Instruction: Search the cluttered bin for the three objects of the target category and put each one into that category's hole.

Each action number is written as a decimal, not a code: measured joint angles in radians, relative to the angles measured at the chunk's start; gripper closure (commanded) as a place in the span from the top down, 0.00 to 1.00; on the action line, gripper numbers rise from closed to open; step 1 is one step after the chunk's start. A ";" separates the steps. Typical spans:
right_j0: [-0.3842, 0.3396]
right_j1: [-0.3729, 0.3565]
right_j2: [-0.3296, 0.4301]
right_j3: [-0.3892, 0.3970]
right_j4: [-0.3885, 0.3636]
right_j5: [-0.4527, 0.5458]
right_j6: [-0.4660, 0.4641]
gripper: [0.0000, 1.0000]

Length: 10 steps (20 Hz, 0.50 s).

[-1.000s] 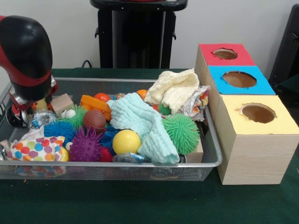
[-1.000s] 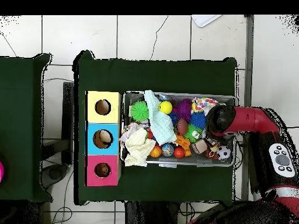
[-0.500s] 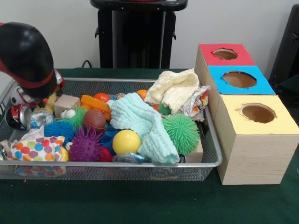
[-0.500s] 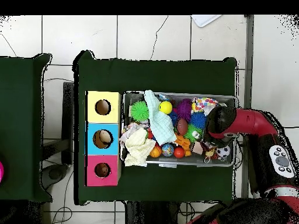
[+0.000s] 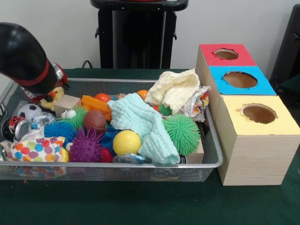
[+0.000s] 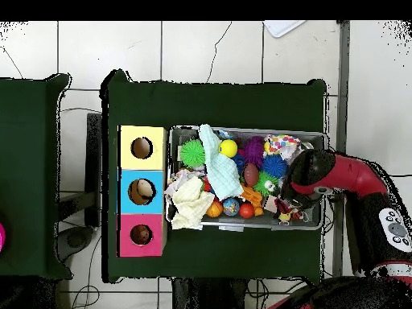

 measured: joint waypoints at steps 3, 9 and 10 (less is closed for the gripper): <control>0.006 0.002 -0.005 -0.004 -0.008 -0.007 0.000 1.00; 0.047 0.017 -0.029 -0.029 -0.101 -0.107 0.000 1.00; 0.068 0.026 -0.042 -0.040 -0.143 -0.153 0.000 1.00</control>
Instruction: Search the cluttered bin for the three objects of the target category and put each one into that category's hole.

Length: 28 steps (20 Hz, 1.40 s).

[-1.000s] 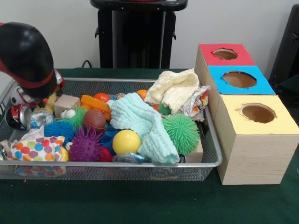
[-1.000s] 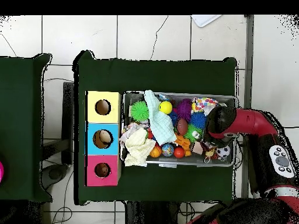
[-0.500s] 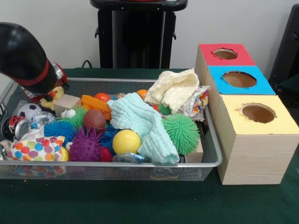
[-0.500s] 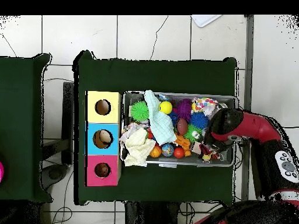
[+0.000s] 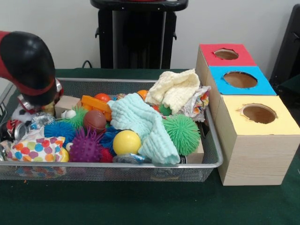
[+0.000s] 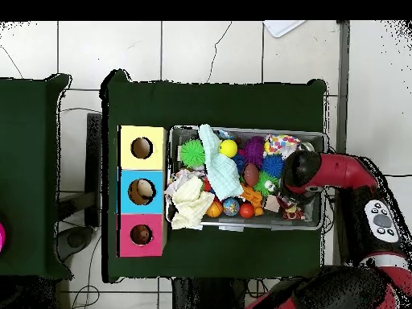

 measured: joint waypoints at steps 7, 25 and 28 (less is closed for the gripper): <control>0.084 0.010 -0.054 -0.010 -0.091 -0.037 0.000 1.00; 0.078 -0.013 -0.113 -0.005 0.046 0.059 0.000 1.00; 0.048 -0.036 -0.113 -0.003 0.136 0.106 0.000 1.00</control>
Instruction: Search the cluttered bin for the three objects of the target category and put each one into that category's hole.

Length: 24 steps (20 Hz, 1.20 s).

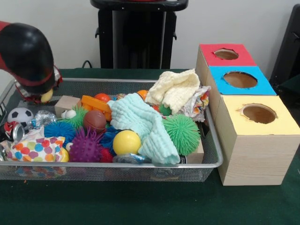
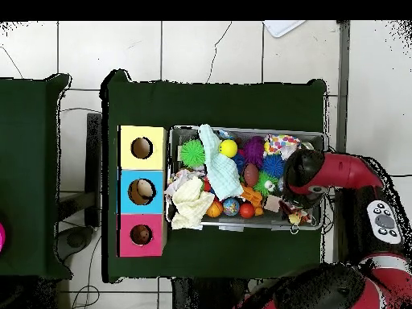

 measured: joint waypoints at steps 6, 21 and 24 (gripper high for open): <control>-0.038 -0.006 0.000 0.015 0.096 0.026 0.000 1.00; -0.072 0.014 -0.013 0.075 0.120 -0.338 0.000 1.00; -0.062 0.013 -0.024 0.077 0.110 -0.346 0.000 1.00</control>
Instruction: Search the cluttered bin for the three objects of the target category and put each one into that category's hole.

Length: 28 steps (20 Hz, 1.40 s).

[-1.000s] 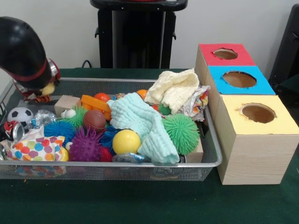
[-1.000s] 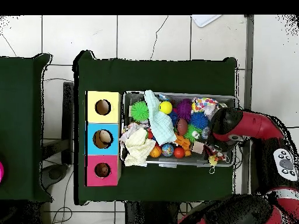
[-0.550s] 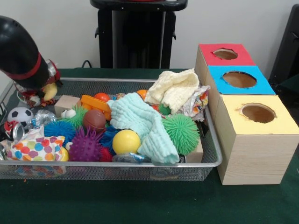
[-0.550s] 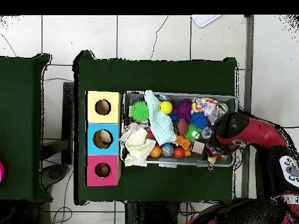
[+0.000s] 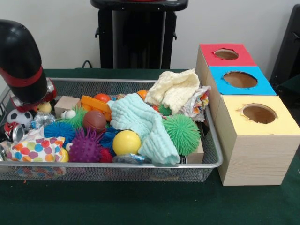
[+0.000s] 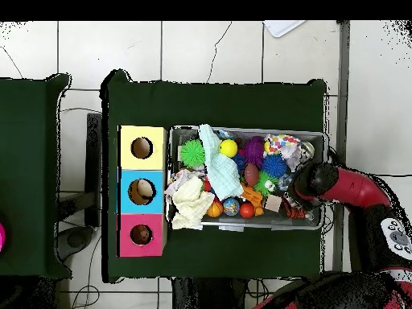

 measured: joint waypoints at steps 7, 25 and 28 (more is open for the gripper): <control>0.065 0.001 -0.042 -0.006 -0.060 -0.027 0.000 1.00; 0.228 0.066 -0.186 -0.094 -0.126 -0.025 0.005 1.00; 0.254 0.078 -0.208 -0.105 -0.132 -0.026 0.007 1.00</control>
